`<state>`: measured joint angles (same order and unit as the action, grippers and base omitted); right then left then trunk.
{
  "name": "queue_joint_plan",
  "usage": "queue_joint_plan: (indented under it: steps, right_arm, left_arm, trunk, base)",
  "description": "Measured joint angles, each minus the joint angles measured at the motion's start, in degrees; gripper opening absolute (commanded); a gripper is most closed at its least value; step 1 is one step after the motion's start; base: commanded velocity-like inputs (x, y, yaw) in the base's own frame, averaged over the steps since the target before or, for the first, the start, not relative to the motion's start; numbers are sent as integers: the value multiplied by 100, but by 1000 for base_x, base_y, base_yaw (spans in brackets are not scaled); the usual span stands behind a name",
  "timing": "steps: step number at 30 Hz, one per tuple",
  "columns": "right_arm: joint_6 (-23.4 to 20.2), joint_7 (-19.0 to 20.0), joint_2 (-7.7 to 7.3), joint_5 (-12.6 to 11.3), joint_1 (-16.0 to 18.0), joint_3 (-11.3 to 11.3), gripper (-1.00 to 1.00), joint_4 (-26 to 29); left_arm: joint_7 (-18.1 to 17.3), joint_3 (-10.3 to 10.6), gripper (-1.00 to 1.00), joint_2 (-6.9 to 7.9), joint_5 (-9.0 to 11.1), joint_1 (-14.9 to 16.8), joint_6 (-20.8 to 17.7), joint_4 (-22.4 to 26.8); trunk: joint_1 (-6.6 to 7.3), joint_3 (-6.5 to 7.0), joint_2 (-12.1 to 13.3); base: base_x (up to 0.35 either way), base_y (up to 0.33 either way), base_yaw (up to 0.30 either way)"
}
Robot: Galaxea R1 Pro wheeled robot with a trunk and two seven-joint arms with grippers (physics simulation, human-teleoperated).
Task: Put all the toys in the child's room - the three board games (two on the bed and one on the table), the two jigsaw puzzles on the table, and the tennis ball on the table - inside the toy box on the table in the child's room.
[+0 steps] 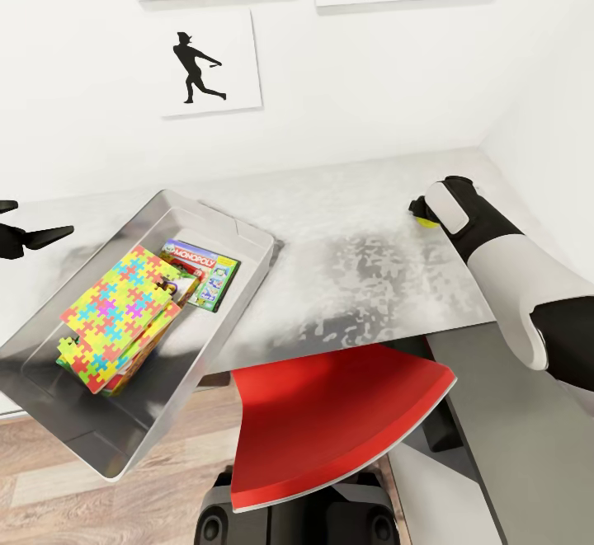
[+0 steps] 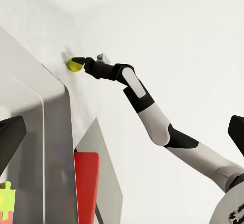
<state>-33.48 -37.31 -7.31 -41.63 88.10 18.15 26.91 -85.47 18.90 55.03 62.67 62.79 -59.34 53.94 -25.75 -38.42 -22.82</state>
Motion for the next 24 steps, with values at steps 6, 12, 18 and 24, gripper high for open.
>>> queue_joint_plan:
  steps: [6,12,18,24]
  right_arm:
    - [-7,0,0,0,0,0,100,-1]
    - [-8,0,-5,0,0,0,100,1]
    - [-9,5,-9,0,0,-1,100,5]
    - [-9,5,-6,0,9,-7,100,21]
  left_arm:
    - [0,0,100,0,-1,0,0,0]
    - [0,0,100,0,0,0,0,0]
    - [0,0,100,0,-1,0,0,0]
    - [-3,0,100,0,-1,0,0,0]
  trunk:
    - [0,0,0]
    - [0,0,0]
    - [0,0,0]
    - [0,0,0]
  base:
    - [0,0,0]
    - [0,0,0]
    - [0,0,0]
    - [0,0,0]
